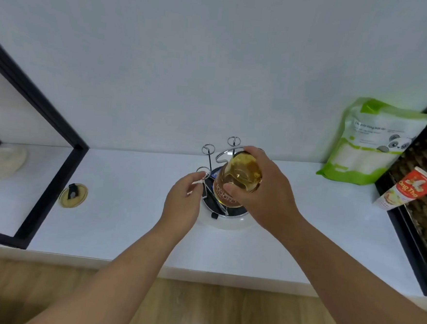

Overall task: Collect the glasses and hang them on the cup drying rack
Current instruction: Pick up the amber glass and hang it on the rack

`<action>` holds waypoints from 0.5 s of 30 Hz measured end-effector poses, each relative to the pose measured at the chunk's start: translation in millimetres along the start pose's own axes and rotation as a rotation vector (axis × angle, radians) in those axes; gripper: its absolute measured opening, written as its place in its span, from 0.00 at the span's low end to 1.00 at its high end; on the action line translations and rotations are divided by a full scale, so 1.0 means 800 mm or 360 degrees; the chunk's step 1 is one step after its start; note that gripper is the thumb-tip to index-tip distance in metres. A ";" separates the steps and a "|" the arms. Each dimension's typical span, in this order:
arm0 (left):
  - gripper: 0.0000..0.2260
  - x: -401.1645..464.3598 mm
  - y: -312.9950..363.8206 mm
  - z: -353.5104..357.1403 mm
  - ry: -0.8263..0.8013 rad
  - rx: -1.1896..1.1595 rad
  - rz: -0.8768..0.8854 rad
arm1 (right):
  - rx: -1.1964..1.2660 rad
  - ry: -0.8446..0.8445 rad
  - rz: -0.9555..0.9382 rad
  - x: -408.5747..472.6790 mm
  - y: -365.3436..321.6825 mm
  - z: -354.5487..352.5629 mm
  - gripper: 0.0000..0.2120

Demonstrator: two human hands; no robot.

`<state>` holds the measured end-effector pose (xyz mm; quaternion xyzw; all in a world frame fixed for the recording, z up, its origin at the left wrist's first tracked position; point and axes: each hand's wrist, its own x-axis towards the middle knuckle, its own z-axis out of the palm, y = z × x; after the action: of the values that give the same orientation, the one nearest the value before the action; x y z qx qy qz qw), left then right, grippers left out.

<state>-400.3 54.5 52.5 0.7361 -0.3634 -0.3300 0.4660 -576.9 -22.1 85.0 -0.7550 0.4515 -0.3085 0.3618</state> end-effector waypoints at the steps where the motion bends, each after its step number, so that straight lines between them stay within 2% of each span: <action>1: 0.15 0.004 -0.002 0.000 0.0016 0.0047 0.0026 | -0.0044 -0.0029 -0.0019 0.003 0.001 0.004 0.36; 6: 0.16 0.022 -0.012 -0.004 0.0007 0.0336 0.0195 | -0.0262 -0.0106 -0.0089 0.015 0.009 0.024 0.37; 10: 0.19 0.031 -0.021 -0.006 -0.0085 0.0879 0.0377 | -0.0542 -0.0096 -0.0158 0.018 0.026 0.041 0.37; 15: 0.20 0.034 -0.025 -0.005 -0.0124 0.1077 0.0469 | -0.0739 -0.0165 -0.0142 0.017 0.044 0.054 0.39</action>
<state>-378.2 39.2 31.3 0.7752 -0.5716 -0.1481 0.2245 -553.4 -34.3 33.8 -0.8521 0.4572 -0.1729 0.1873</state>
